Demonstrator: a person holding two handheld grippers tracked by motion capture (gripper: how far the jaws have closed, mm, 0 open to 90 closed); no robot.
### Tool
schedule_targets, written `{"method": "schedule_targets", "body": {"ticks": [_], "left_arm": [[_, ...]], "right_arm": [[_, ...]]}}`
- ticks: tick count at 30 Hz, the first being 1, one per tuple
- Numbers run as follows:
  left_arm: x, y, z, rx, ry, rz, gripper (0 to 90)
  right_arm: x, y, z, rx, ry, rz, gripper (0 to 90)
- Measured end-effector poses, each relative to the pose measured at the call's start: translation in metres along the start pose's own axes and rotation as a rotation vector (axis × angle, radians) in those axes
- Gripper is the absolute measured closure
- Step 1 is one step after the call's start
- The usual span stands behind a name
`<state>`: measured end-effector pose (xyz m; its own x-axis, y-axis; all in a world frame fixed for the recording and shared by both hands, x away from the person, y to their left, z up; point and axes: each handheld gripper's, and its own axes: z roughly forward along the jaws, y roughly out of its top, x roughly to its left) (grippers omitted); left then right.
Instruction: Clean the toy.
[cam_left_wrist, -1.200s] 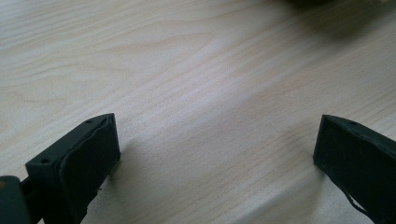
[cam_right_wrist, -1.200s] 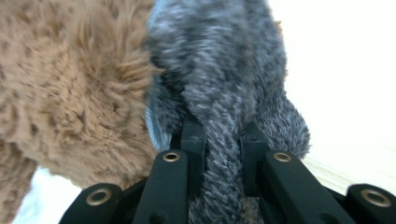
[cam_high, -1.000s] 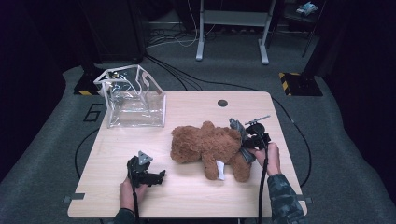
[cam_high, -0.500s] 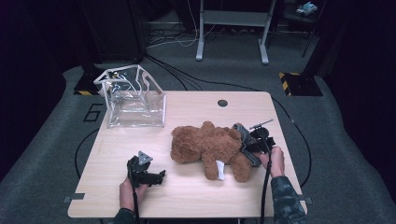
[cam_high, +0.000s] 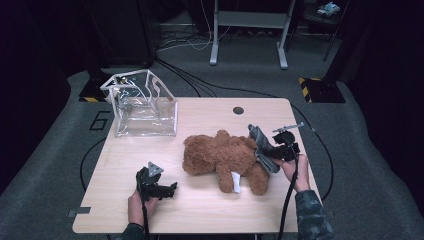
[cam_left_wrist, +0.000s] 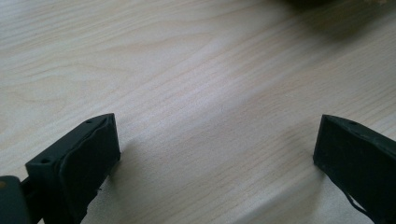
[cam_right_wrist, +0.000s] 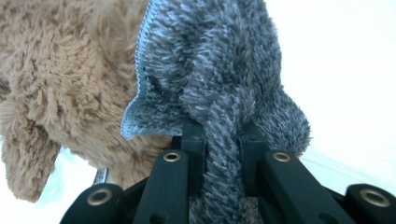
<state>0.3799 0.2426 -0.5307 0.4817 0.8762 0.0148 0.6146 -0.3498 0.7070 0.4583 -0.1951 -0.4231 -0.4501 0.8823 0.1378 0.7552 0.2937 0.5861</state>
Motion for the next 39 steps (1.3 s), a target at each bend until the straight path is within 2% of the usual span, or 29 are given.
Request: {"method": "schedule_targets", "body": {"ticks": [4, 13, 15, 16, 19, 22, 26, 29, 32, 35, 39], "left_arm": [[0.000, 0.000, 0.000, -0.001, 0.000, -0.002, 0.0], [0.000, 0.000, 0.000, 0.000, 0.000, -0.001, 0.0], [0.000, 0.000, 0.000, 0.000, 0.000, -0.001, 0.0], [0.000, 0.000, 0.000, 0.000, 0.000, -0.002, 0.0], [0.000, 0.000, 0.000, 0.000, 0.000, -0.002, 0.0], [0.000, 0.000, 0.000, 0.000, 0.000, -0.002, 0.0], [0.000, 0.000, 0.000, 0.000, 0.000, -0.001, 0.0], [0.000, 0.000, 0.000, 0.000, 0.000, 0.000, 0.0], [0.000, 0.000, 0.000, 0.000, 0.000, -0.001, 0.0], [0.000, 0.000, 0.000, -0.001, 0.000, -0.001, 0.0], [0.000, 0.000, 0.000, 0.000, 0.000, -0.002, 0.0]], "right_arm": [[0.005, 0.001, 0.015, 0.038, -0.020, -0.040, 77.7], [0.003, -0.007, 0.042, 0.114, -0.046, -0.057, 77.9], [0.003, -0.010, 0.047, 0.122, -0.043, -0.041, 78.0], [0.002, -0.010, 0.049, 0.134, -0.053, -0.060, 78.0], [0.001, -0.013, 0.055, 0.159, -0.082, -0.072, 78.0], [-0.001, -0.017, 0.058, 0.206, -0.145, -0.089, 78.0], [-0.008, -0.023, 0.049, 0.197, -0.169, -0.057, 77.8], [-0.012, -0.026, 0.031, 0.159, -0.153, -0.025, 77.7], [-0.011, -0.029, 0.010, 0.106, -0.117, 0.017, 77.6], [-0.008, -0.031, -0.006, 0.062, -0.091, 0.037, 77.5], [0.001, -0.031, -0.023, 0.000, -0.044, 0.025, 77.6]]}}
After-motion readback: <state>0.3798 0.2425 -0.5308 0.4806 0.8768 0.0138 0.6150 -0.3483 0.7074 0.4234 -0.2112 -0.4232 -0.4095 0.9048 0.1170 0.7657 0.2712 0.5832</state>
